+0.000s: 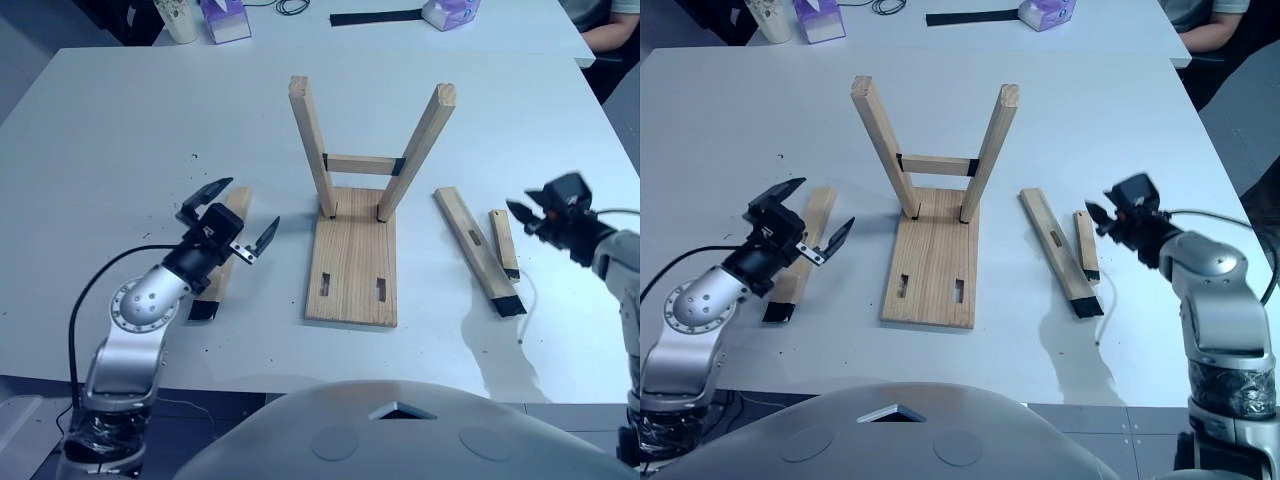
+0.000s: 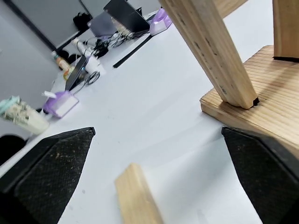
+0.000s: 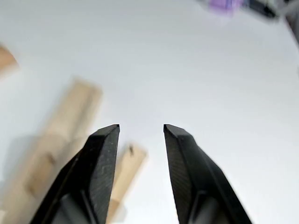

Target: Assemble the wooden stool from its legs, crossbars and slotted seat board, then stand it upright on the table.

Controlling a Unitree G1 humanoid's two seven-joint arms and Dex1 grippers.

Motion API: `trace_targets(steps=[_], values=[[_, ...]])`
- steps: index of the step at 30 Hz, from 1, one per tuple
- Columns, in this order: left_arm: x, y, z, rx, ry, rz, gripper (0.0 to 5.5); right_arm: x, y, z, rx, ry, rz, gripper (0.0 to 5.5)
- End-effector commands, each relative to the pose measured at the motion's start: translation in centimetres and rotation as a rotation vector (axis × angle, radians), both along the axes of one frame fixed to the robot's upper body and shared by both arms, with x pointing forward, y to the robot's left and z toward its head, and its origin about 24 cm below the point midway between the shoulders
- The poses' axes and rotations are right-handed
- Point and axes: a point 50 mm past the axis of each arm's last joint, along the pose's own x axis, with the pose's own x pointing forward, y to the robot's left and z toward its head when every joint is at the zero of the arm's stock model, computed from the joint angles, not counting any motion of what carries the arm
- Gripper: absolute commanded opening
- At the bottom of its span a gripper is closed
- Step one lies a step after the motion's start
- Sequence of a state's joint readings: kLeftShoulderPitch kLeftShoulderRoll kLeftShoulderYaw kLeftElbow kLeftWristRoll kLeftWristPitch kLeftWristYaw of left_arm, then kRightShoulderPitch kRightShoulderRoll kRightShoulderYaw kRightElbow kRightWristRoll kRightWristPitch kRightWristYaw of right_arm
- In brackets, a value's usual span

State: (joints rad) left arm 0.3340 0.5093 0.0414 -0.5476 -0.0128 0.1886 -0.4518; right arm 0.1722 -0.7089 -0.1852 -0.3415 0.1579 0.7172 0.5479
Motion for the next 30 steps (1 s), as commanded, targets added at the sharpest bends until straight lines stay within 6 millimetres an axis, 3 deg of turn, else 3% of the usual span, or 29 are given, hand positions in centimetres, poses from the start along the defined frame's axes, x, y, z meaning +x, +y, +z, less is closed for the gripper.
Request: trace_targets(steps=[1,9,14,21,30], values=[[-0.6,-0.4,-0.3,-0.008,0.004,0.068,5.02,-1.0,0.7,-0.9,0.025,0.039,-0.012,1.72],[-0.9,-1.1,-0.7,-0.019,0.014,0.099,5.02,-1.4,1.3,-1.2,0.09,0.046,-0.093,1.72],[-1.0,-1.5,-1.0,-0.011,0.023,0.078,5.02,-2.6,1.6,-2.5,0.056,0.088,-0.11,1.72],[-1.1,-1.6,-1.2,0.009,0.032,0.061,5.02,-3.2,1.5,-3.1,0.024,0.089,-0.155,2.75],[-1.3,-1.7,-1.5,0.019,0.047,0.066,5.02,-3.1,1.6,-3.0,0.058,0.064,-0.169,2.78]])
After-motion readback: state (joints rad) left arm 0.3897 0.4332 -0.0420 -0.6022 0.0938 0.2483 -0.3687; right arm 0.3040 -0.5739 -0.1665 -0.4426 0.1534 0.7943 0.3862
